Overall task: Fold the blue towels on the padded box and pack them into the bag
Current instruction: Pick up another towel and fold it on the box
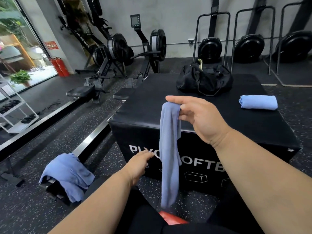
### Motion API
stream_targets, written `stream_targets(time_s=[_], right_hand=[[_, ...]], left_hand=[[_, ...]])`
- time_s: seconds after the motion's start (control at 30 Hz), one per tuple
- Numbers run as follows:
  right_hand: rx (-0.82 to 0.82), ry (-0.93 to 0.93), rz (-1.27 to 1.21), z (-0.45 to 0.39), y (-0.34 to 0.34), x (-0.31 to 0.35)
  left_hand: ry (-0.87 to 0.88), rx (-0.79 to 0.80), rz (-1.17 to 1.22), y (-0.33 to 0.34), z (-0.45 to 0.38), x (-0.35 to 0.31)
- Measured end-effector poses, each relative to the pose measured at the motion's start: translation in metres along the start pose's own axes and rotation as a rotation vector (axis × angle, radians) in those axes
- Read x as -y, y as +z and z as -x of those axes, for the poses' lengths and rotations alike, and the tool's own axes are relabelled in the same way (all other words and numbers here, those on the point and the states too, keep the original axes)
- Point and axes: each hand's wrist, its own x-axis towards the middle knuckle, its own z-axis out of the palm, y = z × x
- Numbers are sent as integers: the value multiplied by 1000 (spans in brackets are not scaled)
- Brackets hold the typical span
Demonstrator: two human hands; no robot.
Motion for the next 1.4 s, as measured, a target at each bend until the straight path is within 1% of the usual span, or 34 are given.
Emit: stream_targets(time_s=[0.1, 0.17, 0.3, 0.33, 0.43, 0.5, 0.6, 0.73, 0.87, 0.97, 1.0, 1.07, 1.13, 1.17, 1.23, 1.3, 1.33, 1.4], right_hand=[[-19, -40, -41, 3, -1, 11], [-17, -65, -100, 5, 2, 18], [-18, -76, -236, 5, 7, 26], [-15, -80, -247, 4, 8, 27], [-18, -78, -254, 2, 6, 26], [-30, -68, -268, 1, 3, 25], [-56, -56, -295, -2, -4, 20], [-155, -28, -287, -6, -17, 14], [-261, -1, -247, -13, -36, 7], [-363, 12, -232, -21, -50, -3], [-405, 46, -222, -24, -53, -10], [-448, 174, -225, -28, -60, -31], [-420, 303, -268, -27, -65, -49], [-398, 321, -301, -26, -67, -53], [-365, 279, -335, -23, -66, -52], [-318, 262, -288, -20, -55, -50], [-283, 307, -236, -16, -47, -52], [-163, 445, -159, -3, -27, -65]], left_hand=[[-10, 25, 87, -1, -8, 5], [23, 55, 73, -2, -9, 5], [57, 203, 44, 4, -13, 4], [68, 246, 67, 6, -17, 7], [25, 355, 179, 9, -16, 13], [22, 390, 188, 9, -11, 12], [28, 383, 211, 4, -12, 14], [74, 302, 209, -10, -4, 1], [186, 253, 265, -34, 6, -31], [294, 260, 353, -46, 22, -65], [328, 273, 380, -46, 29, -77], [398, 303, 449, -46, 39, -98], [445, 270, 483, -45, 49, -113], [474, 258, 457, -44, 53, -118], [535, 241, 399, -43, 61, -126], [567, 246, 377, -40, 67, -134], [577, 249, 379, -38, 70, -137], [589, 247, 392, -33, 74, -141]])
